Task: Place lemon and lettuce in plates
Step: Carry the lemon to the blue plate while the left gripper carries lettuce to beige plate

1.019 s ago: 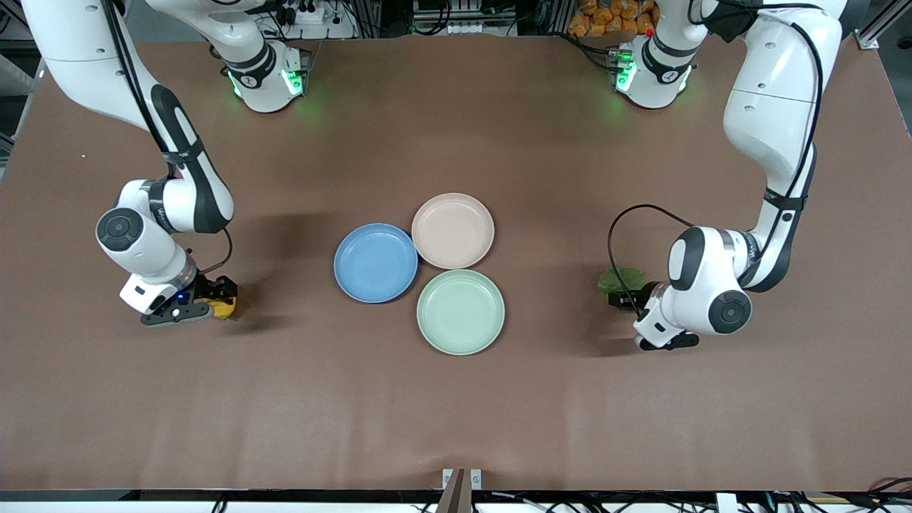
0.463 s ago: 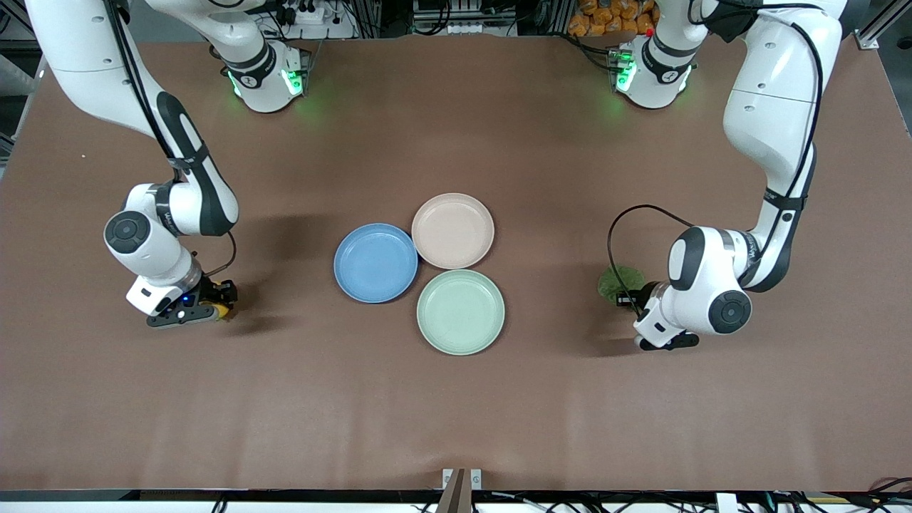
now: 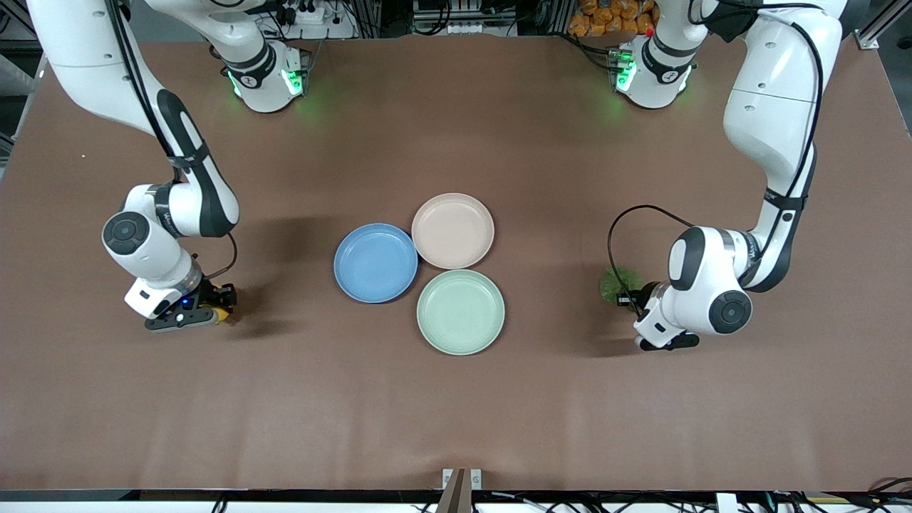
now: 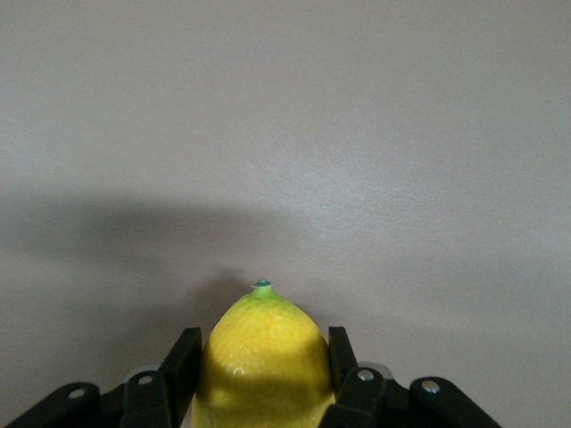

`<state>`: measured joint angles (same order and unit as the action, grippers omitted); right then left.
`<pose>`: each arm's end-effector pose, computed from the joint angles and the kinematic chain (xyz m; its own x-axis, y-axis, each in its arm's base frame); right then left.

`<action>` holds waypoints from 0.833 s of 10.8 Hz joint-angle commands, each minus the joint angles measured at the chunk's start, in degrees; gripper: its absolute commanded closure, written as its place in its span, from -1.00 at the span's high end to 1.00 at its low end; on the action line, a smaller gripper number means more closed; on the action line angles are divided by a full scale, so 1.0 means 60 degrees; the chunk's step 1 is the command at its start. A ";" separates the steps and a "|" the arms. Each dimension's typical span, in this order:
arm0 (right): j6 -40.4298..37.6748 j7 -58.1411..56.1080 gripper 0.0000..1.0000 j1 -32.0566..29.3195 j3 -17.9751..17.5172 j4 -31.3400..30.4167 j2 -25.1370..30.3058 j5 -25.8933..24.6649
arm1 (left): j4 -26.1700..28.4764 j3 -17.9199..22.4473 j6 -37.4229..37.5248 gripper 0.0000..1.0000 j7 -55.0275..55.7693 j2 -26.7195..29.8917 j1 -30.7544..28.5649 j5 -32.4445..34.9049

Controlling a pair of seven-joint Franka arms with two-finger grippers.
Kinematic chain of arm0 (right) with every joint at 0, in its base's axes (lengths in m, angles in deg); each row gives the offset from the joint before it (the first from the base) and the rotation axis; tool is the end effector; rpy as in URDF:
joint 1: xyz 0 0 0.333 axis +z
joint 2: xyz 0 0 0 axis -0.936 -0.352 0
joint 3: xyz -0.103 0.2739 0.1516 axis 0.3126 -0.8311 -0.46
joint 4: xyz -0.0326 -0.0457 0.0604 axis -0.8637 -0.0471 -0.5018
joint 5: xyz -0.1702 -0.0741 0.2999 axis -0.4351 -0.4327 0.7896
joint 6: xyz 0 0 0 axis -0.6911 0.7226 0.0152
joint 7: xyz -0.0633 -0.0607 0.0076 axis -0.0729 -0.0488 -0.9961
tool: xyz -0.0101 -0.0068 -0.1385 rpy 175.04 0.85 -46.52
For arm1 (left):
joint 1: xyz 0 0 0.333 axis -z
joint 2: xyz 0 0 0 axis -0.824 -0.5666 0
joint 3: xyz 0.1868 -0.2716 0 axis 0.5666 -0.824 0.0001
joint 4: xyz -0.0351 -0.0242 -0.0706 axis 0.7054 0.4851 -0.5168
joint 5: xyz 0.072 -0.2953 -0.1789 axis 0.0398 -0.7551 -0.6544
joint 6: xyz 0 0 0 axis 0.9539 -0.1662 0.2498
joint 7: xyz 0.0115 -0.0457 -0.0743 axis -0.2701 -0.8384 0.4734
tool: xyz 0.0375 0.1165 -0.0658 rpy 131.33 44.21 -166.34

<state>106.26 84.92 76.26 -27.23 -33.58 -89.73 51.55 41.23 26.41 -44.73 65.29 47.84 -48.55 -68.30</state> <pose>0.6005 0.0000 0.2398 0.9807 0.1684 0.0991 0.1567 -0.9809 0.1155 0.6201 -0.1310 0.1909 0.9496 0.0495 -0.3096 0.0750 -0.9946 0.0711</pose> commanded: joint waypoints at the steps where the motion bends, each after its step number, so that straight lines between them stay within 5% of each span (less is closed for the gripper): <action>1: -0.2100 0.1385 -1.00 0.0406 -0.0330 0.0812 0.0636 0.0157 | -0.0079 0.0038 0.0534 -0.96 0.0030 0.0635 0.0118 -0.0188; 4: -0.3748 0.4442 -1.00 0.0786 -0.1399 0.1723 0.0637 0.0157 | -0.0518 -0.0137 0.1706 -1.00 0.1330 0.1252 0.0672 -0.0262; 9: -0.3721 0.8111 -1.00 0.2236 -0.2220 0.1666 0.0476 0.0157 | -0.0548 -0.2932 0.2105 -1.00 0.5034 0.1578 0.0776 -0.0218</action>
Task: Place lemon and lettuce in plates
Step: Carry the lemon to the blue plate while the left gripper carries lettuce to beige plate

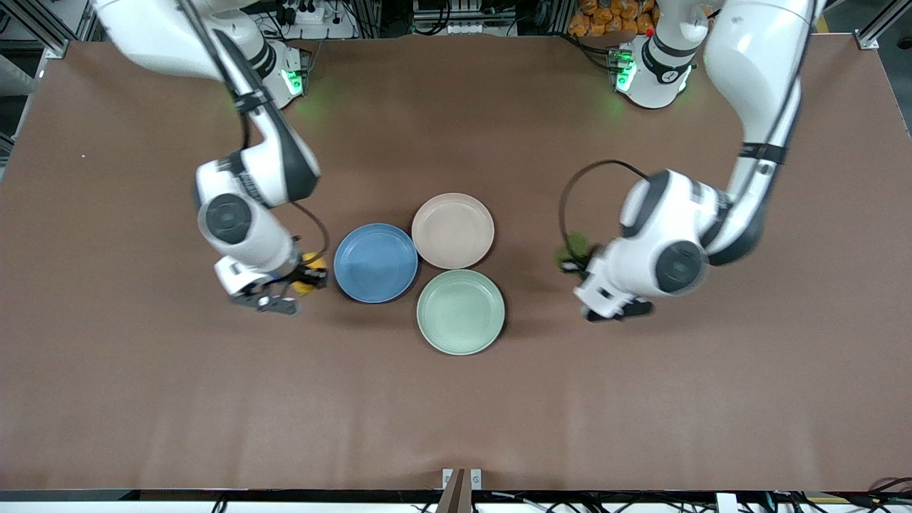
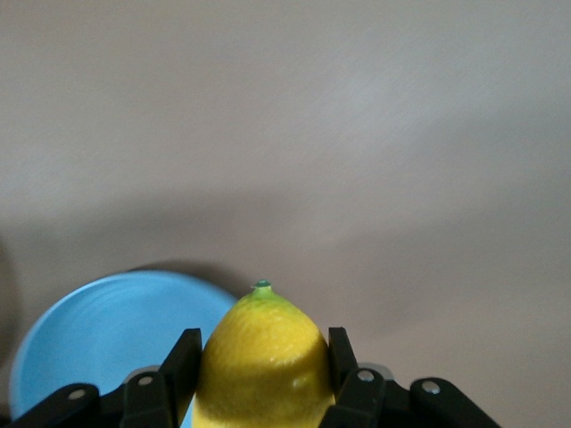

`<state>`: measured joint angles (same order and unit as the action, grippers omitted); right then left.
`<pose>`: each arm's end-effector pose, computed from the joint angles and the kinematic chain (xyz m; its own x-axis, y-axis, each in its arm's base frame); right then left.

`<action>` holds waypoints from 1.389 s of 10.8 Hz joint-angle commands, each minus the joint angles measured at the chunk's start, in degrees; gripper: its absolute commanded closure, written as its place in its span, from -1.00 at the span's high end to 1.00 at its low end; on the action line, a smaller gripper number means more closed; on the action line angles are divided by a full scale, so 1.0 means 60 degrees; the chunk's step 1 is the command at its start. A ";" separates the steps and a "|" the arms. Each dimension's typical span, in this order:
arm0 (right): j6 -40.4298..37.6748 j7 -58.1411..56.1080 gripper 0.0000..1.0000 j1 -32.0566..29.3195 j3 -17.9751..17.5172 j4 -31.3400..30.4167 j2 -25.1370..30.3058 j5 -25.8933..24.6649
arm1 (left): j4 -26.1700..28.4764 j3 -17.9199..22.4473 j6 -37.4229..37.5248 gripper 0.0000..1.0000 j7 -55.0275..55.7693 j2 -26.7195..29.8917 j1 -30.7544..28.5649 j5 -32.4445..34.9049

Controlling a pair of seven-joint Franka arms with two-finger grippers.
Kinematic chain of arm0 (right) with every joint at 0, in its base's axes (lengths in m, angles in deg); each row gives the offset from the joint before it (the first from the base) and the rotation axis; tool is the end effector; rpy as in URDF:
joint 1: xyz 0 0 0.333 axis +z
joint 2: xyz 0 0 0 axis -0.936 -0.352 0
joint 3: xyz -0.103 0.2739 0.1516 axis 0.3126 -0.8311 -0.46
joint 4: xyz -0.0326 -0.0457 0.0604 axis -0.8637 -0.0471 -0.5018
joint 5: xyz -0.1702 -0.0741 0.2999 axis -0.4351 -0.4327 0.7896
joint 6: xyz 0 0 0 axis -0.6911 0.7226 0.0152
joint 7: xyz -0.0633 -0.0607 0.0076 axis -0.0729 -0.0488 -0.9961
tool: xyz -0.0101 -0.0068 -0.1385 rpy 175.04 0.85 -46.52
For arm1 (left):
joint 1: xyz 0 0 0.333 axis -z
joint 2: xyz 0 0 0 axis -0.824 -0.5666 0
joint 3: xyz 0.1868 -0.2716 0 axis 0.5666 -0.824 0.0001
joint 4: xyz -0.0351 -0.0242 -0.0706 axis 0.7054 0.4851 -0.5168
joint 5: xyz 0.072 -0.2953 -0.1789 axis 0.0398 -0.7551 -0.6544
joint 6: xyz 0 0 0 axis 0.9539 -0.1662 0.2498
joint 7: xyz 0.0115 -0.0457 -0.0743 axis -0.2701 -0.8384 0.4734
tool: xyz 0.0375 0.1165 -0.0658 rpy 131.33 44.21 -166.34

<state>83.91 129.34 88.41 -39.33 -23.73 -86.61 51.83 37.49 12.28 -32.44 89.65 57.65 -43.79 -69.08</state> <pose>0.5578 0.2389 0.3024 0.9729 -0.2301 -0.0232 -0.2287 -0.9722 0.0513 0.5539 -0.3073 0.3304 0.9245 0.1307 -0.3582 0.1696 -0.9823 0.0791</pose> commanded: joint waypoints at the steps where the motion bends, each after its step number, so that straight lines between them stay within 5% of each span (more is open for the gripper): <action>1: 0.0150 0.1046 -1.00 0.0316 -0.0336 -0.0005 -0.0145 0.0111 | 0.0076 -0.0640 -0.0219 -1.00 0.1214 -0.0304 0.0318 -0.0118; 7: 0.1924 0.1957 -1.00 0.1034 -0.0337 -0.0386 -0.1170 0.0067 | 0.0134 -0.0596 -0.2007 -1.00 0.3599 -0.0995 0.1695 -0.0793; 8: 0.1837 0.1957 -0.64 0.1035 -0.0337 -0.0386 -0.1185 0.0024 | 0.0120 -0.0582 -0.2197 -1.00 0.4054 -0.1140 0.1974 -0.0763; 10: 0.1763 0.1943 0.99 0.1006 -0.0337 -0.0371 -0.1098 -0.0035 | 0.0164 -0.0582 -0.2695 -1.00 0.4277 -0.1331 0.2152 -0.0719; 14: -0.1464 0.1171 1.00 0.0933 0.0174 0.0971 -0.0089 -0.0065 | 0.0134 -0.0362 -0.3063 -1.00 0.4937 -0.1640 0.2606 -0.0704; 15: -0.2547 0.0688 1.00 0.0932 0.0451 0.1528 0.0101 -0.0007 | 0.0134 -0.0362 -0.3121 -0.68 0.4952 -0.1683 0.2606 -0.0705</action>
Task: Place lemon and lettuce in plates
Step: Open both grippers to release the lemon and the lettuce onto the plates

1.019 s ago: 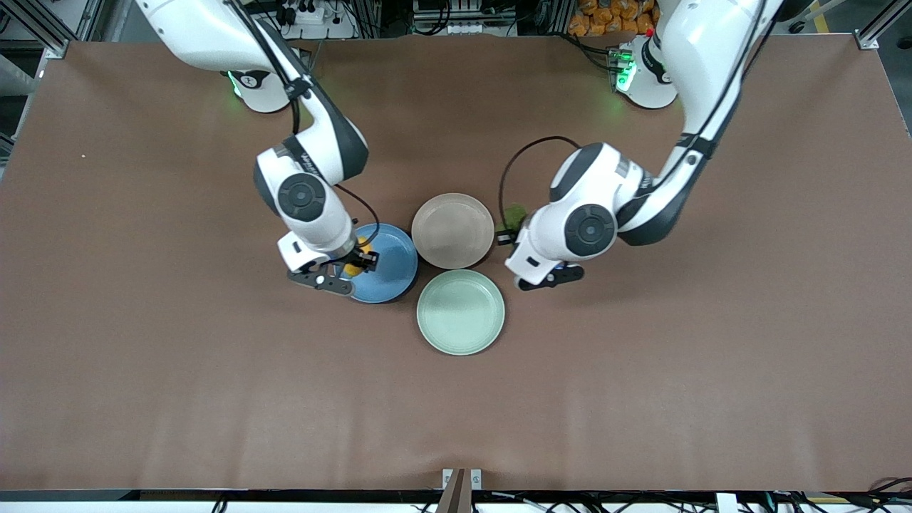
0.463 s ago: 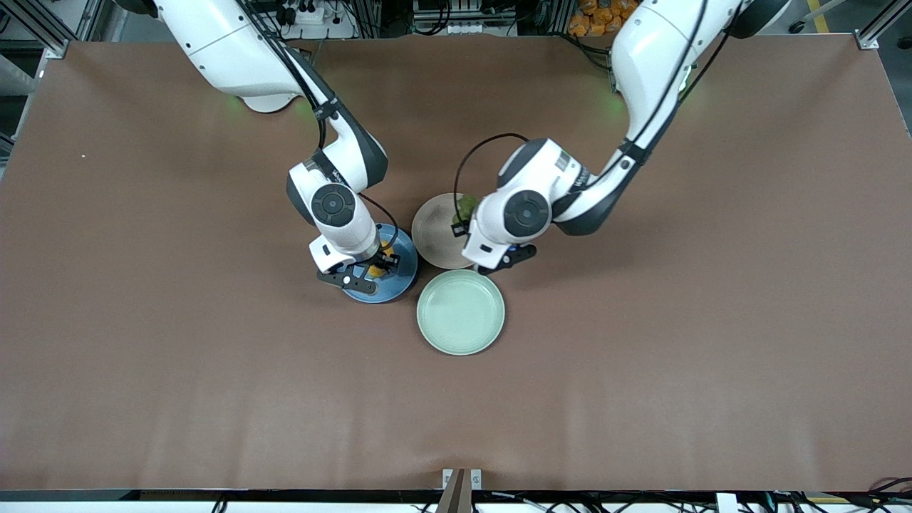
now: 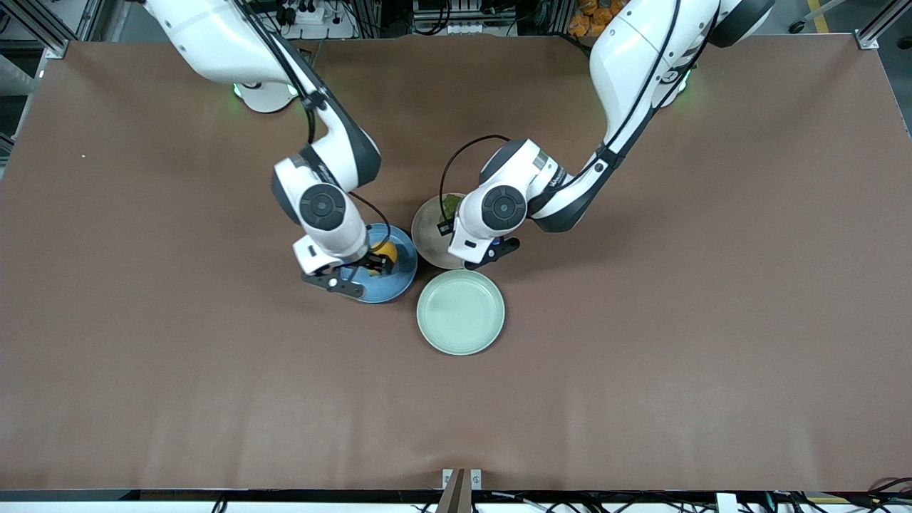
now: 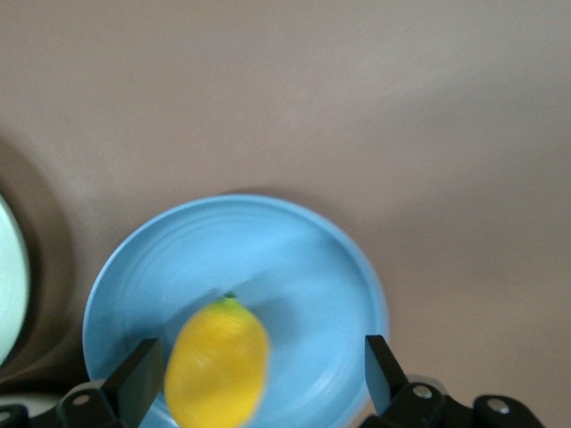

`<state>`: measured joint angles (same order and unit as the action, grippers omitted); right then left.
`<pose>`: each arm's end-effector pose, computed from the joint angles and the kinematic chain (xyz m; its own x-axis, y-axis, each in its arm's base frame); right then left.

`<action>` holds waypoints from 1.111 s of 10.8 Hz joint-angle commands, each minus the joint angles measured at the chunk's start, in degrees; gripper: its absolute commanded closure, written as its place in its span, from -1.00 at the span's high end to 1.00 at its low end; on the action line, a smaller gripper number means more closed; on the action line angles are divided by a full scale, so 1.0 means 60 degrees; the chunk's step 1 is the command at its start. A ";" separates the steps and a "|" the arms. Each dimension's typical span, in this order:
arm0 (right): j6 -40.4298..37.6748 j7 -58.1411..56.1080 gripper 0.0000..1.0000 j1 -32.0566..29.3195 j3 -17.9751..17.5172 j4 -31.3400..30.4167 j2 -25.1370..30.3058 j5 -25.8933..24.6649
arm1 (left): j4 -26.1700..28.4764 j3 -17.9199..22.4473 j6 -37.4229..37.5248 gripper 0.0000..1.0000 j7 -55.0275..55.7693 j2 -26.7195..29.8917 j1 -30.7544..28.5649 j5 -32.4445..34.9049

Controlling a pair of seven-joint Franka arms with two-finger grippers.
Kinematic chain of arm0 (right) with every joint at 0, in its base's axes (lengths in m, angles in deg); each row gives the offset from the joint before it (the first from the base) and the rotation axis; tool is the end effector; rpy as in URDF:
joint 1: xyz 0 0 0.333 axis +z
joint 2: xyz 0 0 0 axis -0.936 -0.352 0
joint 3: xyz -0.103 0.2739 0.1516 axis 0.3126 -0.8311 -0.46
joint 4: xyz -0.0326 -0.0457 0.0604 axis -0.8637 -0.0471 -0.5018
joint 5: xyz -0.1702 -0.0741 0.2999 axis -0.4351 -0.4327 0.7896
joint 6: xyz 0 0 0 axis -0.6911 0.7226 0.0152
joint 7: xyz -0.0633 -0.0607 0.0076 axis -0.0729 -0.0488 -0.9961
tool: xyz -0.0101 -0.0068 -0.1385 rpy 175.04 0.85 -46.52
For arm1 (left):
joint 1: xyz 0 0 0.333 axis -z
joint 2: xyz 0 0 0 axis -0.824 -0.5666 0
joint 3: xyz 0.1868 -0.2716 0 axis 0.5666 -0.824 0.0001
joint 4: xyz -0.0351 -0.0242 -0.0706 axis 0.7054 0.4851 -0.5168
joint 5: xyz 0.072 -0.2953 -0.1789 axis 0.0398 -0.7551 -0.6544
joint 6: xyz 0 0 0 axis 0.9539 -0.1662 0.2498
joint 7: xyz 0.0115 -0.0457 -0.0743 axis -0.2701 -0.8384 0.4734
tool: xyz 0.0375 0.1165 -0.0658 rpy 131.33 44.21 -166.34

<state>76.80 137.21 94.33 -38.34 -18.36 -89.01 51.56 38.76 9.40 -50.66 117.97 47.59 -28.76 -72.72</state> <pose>0.5432 0.2882 0.3043 0.9573 -0.2834 -0.0573 -0.2757 -0.9544 0.1147 0.4617 -0.4831 0.2389 0.8265 0.3928 -0.4031 0.4456 -0.8942 0.0423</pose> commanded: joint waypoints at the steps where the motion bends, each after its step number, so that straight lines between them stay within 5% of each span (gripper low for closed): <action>1: -0.2229 -0.1194 1.00 -0.0070 0.0609 0.1175 0.0691 0.0110 | -0.0093 0.0119 -0.0085 0.98 0.0231 -0.0023 0.0101 -0.0097; 4: -0.2882 -0.3070 1.00 -0.0976 0.0700 0.1473 0.2064 0.0155 | -0.0122 0.0293 -0.0041 1.00 0.0027 0.0370 -0.0205 0.0034; 8: -0.3976 -0.5003 1.00 -0.2396 0.0319 0.1356 0.4029 0.0169 | -0.0137 0.0368 0.1098 1.00 -0.3071 0.1220 -0.2018 0.0677; 12: -0.4362 -0.5198 1.00 -0.2867 0.1007 0.1341 0.5070 0.0930 | -0.0151 0.0368 0.2563 1.00 -0.5696 0.2215 -0.3412 0.1967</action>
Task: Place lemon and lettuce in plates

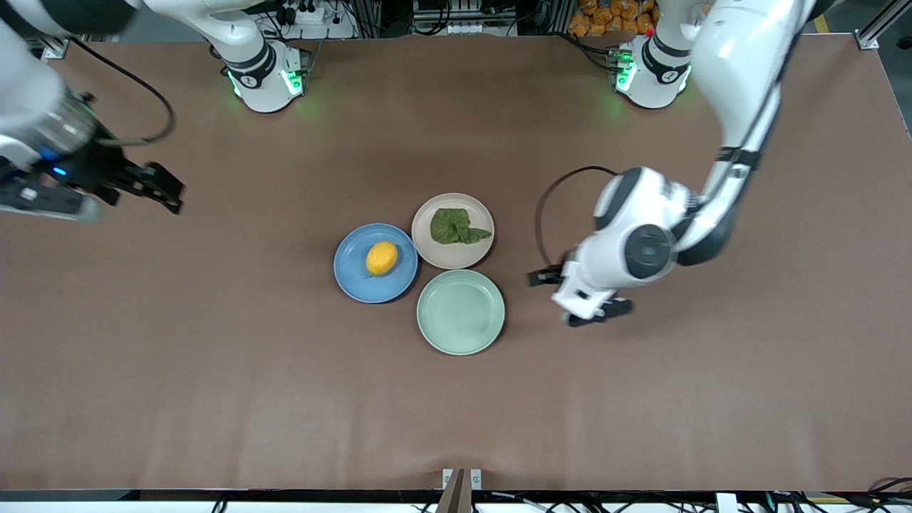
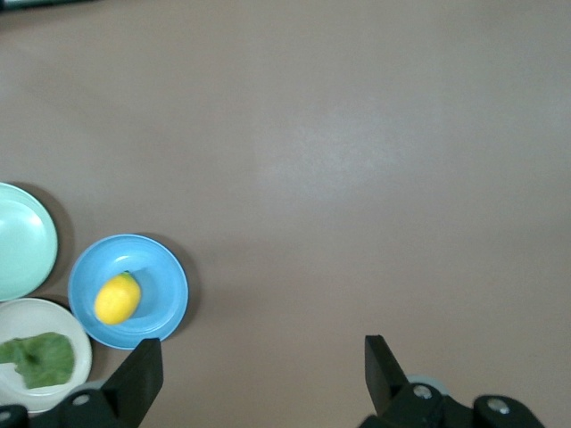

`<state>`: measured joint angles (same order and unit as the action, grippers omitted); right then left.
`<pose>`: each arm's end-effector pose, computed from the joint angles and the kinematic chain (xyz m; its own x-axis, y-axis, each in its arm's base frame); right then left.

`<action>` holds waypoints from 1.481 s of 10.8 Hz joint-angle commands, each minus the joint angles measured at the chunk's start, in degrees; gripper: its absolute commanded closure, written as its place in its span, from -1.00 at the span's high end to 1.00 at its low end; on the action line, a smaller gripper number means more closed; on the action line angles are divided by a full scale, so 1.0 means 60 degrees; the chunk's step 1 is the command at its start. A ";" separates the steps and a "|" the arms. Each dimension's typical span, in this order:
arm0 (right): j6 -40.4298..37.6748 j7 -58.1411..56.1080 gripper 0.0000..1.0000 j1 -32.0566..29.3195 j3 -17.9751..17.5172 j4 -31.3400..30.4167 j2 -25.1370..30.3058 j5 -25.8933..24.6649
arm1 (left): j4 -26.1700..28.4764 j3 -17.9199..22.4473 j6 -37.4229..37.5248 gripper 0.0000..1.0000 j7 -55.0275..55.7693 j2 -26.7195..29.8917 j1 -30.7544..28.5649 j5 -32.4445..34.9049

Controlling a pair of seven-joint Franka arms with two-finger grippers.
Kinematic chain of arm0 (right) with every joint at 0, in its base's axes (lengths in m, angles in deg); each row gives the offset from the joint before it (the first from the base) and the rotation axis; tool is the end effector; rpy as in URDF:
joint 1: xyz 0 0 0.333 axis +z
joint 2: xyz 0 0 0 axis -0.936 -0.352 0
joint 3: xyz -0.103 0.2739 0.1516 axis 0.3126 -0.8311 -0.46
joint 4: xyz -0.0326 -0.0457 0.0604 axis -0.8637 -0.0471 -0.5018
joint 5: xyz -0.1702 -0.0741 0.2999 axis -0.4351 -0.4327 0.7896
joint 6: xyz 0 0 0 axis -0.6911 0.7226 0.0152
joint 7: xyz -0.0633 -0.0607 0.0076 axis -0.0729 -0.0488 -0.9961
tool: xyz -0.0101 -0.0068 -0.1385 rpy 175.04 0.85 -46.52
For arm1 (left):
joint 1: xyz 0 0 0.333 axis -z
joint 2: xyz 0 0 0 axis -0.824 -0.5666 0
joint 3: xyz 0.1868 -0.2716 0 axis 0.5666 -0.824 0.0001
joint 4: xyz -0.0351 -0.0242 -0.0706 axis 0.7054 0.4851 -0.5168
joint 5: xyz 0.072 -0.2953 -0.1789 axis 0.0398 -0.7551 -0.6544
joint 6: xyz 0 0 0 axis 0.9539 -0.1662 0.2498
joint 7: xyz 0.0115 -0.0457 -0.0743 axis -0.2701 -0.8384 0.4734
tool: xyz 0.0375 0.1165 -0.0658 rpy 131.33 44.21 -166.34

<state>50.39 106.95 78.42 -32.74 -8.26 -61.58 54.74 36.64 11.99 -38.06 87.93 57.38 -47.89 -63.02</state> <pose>0.5120 0.0624 0.6187 0.9827 -0.1696 0.0742 -0.1704 -0.9854 0.0044 0.5956 -0.2641 0.3369 0.9647 0.1519 -0.2151 0.1724 -0.9818 0.0799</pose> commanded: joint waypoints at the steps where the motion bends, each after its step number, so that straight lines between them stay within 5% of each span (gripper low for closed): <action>1: -0.0134 -0.0910 1.00 -0.0448 0.0074 -0.0342 0.0676 0.0401 | 0.0101 -0.0050 0.0871 1.00 -0.1014 0.0907 -0.0472 0.0642; 6: -0.0253 -0.2965 1.00 -0.1137 0.0205 -0.0619 0.0971 0.0401 | -0.0779 -0.0050 0.2106 1.00 -0.3198 0.1611 -0.1851 0.0937; 16: 0.0084 -0.3422 1.00 -0.0772 0.0586 -0.1147 0.1074 0.0269 | -0.0808 -0.0079 0.3466 1.00 -0.3288 0.3604 -0.2979 0.1085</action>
<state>50.31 87.05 73.01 -30.00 -13.76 -56.55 56.12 31.08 11.96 -19.34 69.07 77.28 -65.21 -56.65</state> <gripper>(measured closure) 0.000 0.000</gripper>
